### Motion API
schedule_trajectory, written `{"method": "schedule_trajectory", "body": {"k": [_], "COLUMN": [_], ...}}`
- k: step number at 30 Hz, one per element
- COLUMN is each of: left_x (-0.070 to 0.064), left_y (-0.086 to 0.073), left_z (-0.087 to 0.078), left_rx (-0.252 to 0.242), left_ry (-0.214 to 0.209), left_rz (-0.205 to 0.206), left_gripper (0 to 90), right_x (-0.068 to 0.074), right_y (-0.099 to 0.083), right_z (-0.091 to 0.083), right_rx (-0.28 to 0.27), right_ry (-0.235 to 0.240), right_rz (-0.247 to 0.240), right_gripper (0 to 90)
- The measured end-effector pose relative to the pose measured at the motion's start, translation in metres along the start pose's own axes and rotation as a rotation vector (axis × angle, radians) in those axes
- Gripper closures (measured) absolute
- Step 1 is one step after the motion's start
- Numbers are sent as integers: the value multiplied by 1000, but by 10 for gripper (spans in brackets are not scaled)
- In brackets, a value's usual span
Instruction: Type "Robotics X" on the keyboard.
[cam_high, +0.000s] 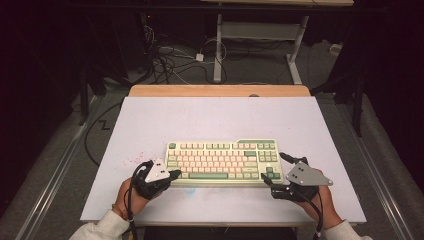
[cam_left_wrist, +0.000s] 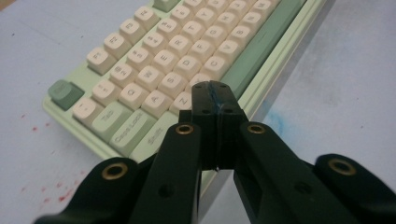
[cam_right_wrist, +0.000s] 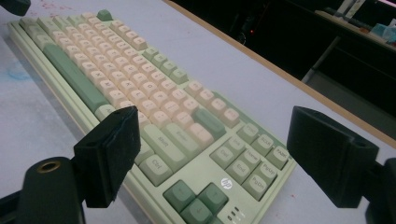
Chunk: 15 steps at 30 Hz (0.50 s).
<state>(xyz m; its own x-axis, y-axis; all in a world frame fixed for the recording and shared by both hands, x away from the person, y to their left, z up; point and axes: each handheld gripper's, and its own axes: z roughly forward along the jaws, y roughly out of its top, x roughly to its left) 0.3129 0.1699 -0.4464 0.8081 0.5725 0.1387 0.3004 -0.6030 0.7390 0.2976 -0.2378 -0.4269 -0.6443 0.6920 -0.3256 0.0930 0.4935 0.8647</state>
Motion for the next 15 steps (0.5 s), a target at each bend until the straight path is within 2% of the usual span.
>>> {"method": "schedule_trajectory", "body": {"k": [7, 15], "left_x": [-3, 2], "left_y": [16, 28], "left_z": [13, 28], "left_rx": [15, 28], "left_ry": [-18, -43], "left_rz": [31, 31], "left_gripper": [879, 879], "right_x": [0, 2], "right_y": [-5, -6], "right_z": [-4, -1], "right_rx": [8, 17], "right_ry": [3, 22], "right_rz": [0, -4], "right_gripper": [184, 193]}}
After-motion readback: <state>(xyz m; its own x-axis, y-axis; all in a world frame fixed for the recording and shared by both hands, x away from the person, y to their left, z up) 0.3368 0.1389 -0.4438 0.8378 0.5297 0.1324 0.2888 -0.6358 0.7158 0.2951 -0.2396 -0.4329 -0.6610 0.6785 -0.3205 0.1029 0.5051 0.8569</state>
